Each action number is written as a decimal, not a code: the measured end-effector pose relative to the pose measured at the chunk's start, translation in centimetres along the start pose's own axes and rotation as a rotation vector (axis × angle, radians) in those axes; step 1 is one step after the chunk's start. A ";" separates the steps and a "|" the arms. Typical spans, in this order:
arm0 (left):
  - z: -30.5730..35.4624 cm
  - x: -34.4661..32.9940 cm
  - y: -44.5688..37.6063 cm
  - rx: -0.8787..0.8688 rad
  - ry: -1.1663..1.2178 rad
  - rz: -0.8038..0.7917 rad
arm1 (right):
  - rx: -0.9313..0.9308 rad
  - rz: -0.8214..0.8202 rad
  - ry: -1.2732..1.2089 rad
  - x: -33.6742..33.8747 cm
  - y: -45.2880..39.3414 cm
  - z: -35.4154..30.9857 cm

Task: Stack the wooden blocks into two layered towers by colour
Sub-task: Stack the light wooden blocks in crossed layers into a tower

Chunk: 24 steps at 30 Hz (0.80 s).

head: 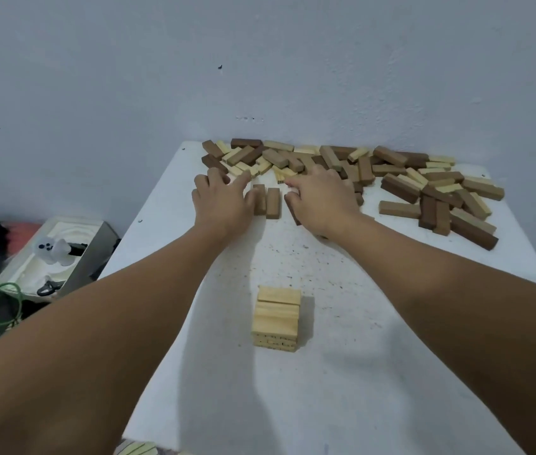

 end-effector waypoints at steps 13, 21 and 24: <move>-0.6 -0.7 -0.7 -0.102 -0.006 0.361 | -0.028 0.132 0.067 -1.5 -3.6 0.6; -0.6 -1.0 -1.2 -0.149 0.079 0.280 | 0.022 0.214 0.011 -1.1 -4.4 0.1; -0.7 -1.2 -1.4 -0.129 0.073 0.263 | 0.027 0.201 -0.047 -1.3 -4.8 -0.1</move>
Point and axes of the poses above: each hand's wrist, its own y-axis away from the middle knuckle, its own x-axis out of the back of the hand, z = x × y, the point moved 7 cm from there along -y, towards the middle knuckle, and after that the axes turned 6 degrees about y, right-handed, at the moved point
